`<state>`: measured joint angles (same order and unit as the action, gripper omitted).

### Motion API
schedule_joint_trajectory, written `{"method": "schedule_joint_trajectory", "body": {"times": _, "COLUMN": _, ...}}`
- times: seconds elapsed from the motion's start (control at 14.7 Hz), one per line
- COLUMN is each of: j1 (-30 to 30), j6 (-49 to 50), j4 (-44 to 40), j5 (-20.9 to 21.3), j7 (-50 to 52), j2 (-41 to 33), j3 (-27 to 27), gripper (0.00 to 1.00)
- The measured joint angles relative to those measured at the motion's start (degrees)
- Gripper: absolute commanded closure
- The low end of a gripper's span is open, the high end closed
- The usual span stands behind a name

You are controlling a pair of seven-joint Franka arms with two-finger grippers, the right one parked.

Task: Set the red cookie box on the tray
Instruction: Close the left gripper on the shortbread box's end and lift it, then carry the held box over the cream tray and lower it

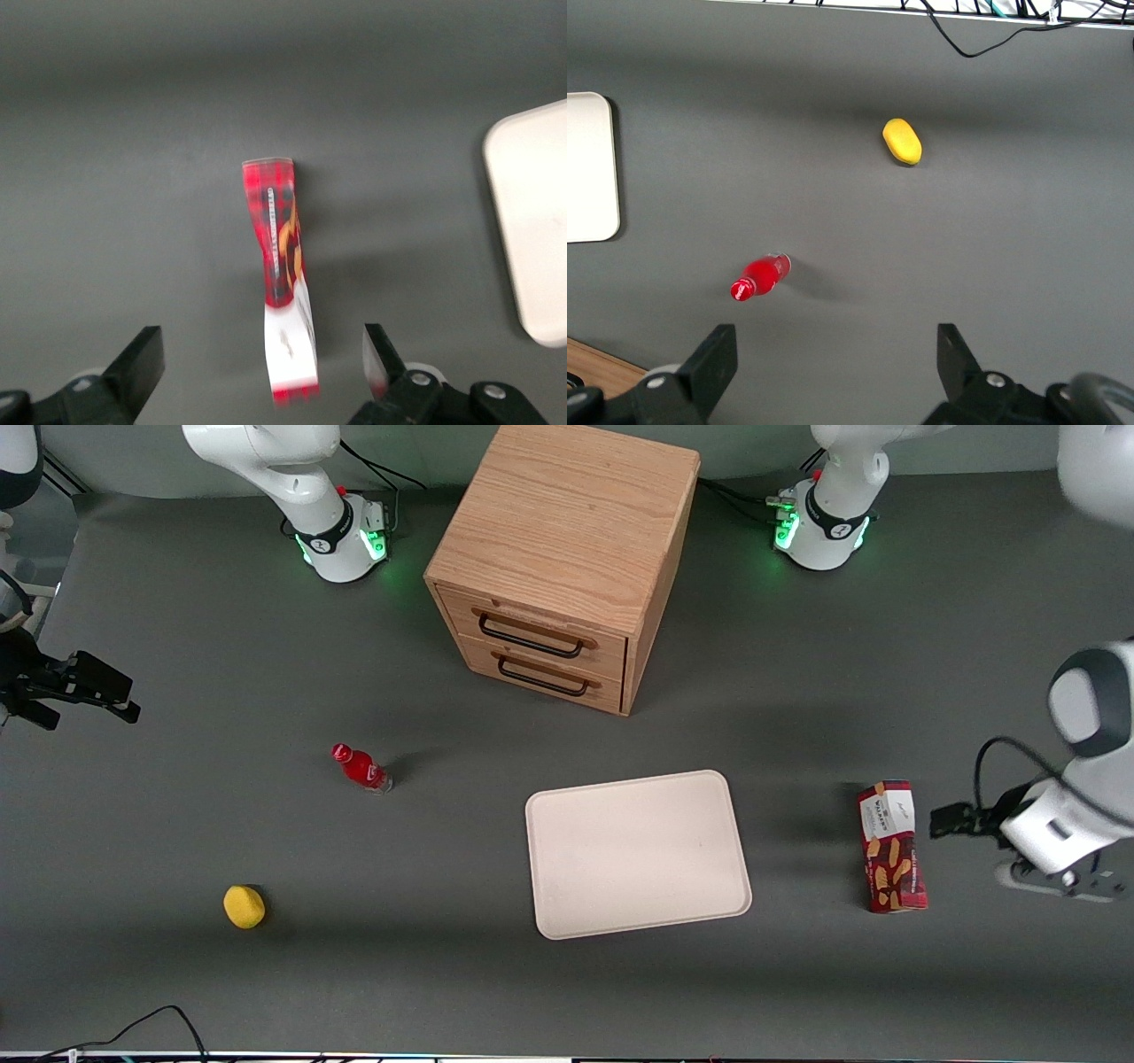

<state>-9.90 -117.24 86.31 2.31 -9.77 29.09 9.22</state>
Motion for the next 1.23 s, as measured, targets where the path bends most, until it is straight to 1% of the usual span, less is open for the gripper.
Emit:
{"method": "schedule_joint_trajectory", "body": {"times": 0.34, "j1": 0.1, "j6": -9.2, "j4": -0.6, "j5": 1.8, "j7": 0.9, "j2": 7.6, "j3": 0.1, "gripper": 0.00}}
{"method": "schedule_joint_trajectory", "body": {"times": 0.55, "j1": 0.8, "j6": -11.1, "j4": -0.6, "j5": 5.7, "j7": 3.8, "j2": 10.5, "j3": 0.1, "gripper": 0.00}}
{"method": "schedule_joint_trajectory", "body": {"times": 0.61, "j1": 1.1, "j6": -11.3, "j4": -0.6, "j5": 6.9, "j7": 4.5, "j2": 11.2, "j3": 0.2, "gripper": 0.16}}
{"method": "schedule_joint_trajectory", "body": {"times": 0.68, "j1": 1.3, "j6": -11.6, "j4": -0.6, "j5": 7.4, "j7": 5.1, "j2": 11.8, "j3": 0.2, "gripper": 0.44}}
{"method": "schedule_joint_trajectory", "body": {"times": 0.75, "j1": 1.3, "j6": -11.7, "j4": -0.6, "j5": 7.7, "j7": 5.4, "j2": 12.2, "j3": 0.2, "gripper": 0.69}}
{"method": "schedule_joint_trajectory", "body": {"times": 0.82, "j1": 1.3, "j6": -11.7, "j4": -0.6, "j5": 7.8, "j7": 5.8, "j2": 12.4, "j3": 0.2, "gripper": 0.89}}
{"method": "schedule_joint_trajectory", "body": {"times": 0.89, "j1": 1.3, "j6": -11.7, "j4": -0.6, "j5": 7.8, "j7": 6.1, "j2": 12.4, "j3": 0.1, "gripper": 1.00}}
{"method": "schedule_joint_trajectory", "body": {"times": 1.23, "j1": 1.3, "j6": -11.7, "j4": -0.3, "j5": 8.1, "j7": 6.3, "j2": 12.4, "j3": 0.1, "gripper": 1.00}}
